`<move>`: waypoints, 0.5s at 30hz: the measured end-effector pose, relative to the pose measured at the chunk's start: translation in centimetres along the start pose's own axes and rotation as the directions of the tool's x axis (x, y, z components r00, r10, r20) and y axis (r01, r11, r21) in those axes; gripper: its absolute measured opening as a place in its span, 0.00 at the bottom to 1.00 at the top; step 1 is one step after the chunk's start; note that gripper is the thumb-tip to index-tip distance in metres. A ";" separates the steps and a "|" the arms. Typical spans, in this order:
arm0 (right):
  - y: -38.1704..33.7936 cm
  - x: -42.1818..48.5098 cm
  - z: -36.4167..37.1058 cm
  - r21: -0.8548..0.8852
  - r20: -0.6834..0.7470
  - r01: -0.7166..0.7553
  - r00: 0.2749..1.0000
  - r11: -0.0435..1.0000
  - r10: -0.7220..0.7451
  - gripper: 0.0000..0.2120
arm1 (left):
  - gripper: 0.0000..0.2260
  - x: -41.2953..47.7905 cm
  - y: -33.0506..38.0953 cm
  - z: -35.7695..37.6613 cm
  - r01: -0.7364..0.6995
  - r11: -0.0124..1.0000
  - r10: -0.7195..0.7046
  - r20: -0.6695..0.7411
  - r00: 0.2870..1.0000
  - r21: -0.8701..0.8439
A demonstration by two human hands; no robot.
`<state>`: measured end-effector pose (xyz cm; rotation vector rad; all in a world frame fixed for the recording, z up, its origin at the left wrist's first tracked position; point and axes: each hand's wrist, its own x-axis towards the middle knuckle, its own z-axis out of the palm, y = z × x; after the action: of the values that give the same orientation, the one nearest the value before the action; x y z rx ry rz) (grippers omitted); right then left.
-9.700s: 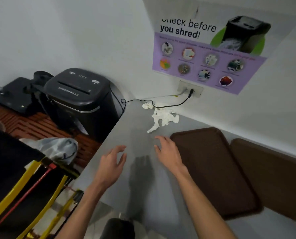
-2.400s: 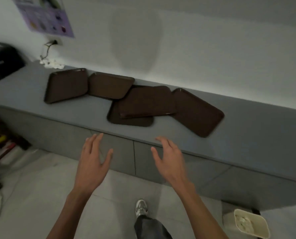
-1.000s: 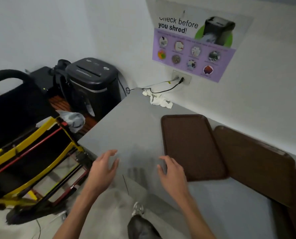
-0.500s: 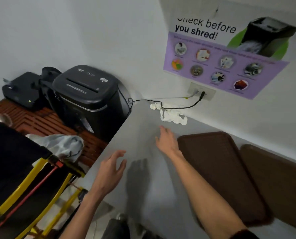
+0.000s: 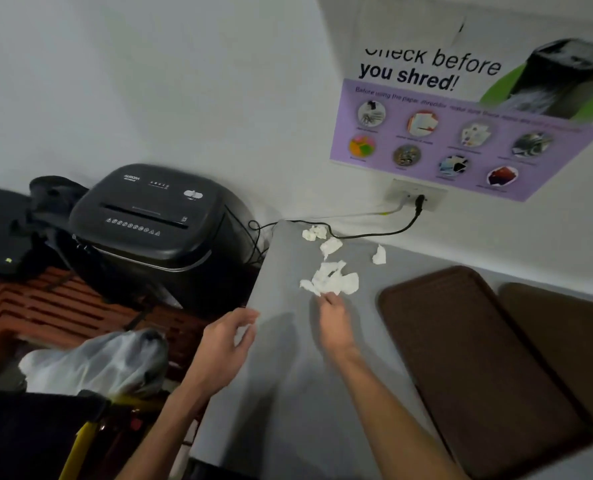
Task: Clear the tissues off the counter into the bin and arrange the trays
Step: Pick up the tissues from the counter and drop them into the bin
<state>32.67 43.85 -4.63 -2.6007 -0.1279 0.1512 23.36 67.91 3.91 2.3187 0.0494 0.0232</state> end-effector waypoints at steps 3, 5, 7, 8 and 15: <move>0.0 -3.5 0.9 -0.011 0.041 -0.066 0.997 0.998 0.066 0.13 | 0.10 1.4 0.3 1.1 0.028 0.994 -0.020 0.074 0.997 -0.103; -1.1 -4.9 -0.3 0.035 0.037 -0.108 0.994 0.994 0.106 0.11 | 0.11 2.1 0.9 2.0 0.033 0.988 -0.014 0.125 0.992 -0.151; -2.3 -5.7 -2.1 0.219 0.009 -0.166 0.986 0.961 0.168 0.12 | 0.13 2.8 1.6 2.9 0.045 0.978 -0.008 0.179 0.984 -0.203; -3.0 -5.9 -3.4 0.288 -0.037 -0.154 0.985 0.945 0.171 0.14 | 0.14 3.0 2.0 3.1 0.065 0.967 -0.014 0.205 0.979 -0.246; -8.5 -6.8 -12.2 0.874 -0.003 -0.103 0.976 0.474 0.218 0.09 | 0.17 4.1 5.9 4.1 0.550 0.498 -0.261 0.488 0.833 -0.671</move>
<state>27.08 44.22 10.73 -1.5517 0.2056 0.0928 27.76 61.02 5.44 1.3104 0.3623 -0.5002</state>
